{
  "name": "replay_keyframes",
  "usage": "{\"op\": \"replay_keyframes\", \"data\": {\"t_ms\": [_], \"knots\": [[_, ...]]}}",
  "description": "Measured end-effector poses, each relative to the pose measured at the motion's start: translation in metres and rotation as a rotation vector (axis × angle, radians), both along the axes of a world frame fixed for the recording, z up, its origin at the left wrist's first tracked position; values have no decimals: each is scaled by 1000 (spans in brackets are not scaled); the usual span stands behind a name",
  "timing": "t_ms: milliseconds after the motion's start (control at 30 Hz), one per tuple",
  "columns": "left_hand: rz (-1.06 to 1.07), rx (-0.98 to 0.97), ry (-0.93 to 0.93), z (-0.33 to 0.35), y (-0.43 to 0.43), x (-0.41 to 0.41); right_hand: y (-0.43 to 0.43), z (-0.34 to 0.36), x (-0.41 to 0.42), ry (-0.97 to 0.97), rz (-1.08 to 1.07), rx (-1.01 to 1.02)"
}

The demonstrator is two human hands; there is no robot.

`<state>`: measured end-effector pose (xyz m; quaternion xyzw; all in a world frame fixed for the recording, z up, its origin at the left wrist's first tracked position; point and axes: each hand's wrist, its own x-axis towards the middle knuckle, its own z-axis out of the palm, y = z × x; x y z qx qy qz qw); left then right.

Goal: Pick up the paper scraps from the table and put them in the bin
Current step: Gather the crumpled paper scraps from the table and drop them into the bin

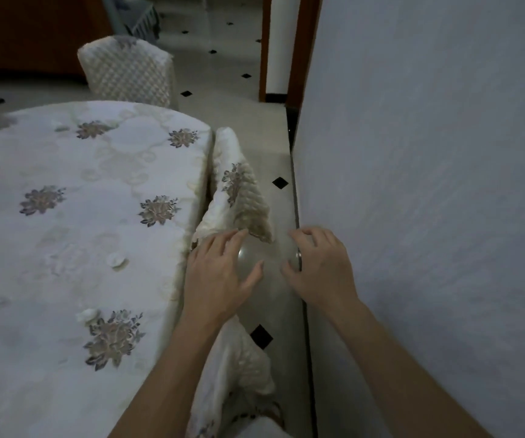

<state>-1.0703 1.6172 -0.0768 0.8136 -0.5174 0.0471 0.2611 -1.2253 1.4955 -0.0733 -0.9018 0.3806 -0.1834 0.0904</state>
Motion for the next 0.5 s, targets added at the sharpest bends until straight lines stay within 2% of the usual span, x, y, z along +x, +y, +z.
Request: {"op": "replay_keyframes", "data": {"t_ms": [200,500], "knots": [[212,20,29,-3,-2,61,-43,8,96,-38,213,-50],[669,-3,106,-18,71,110,-19,-4,224,-51,683,-38]]}}
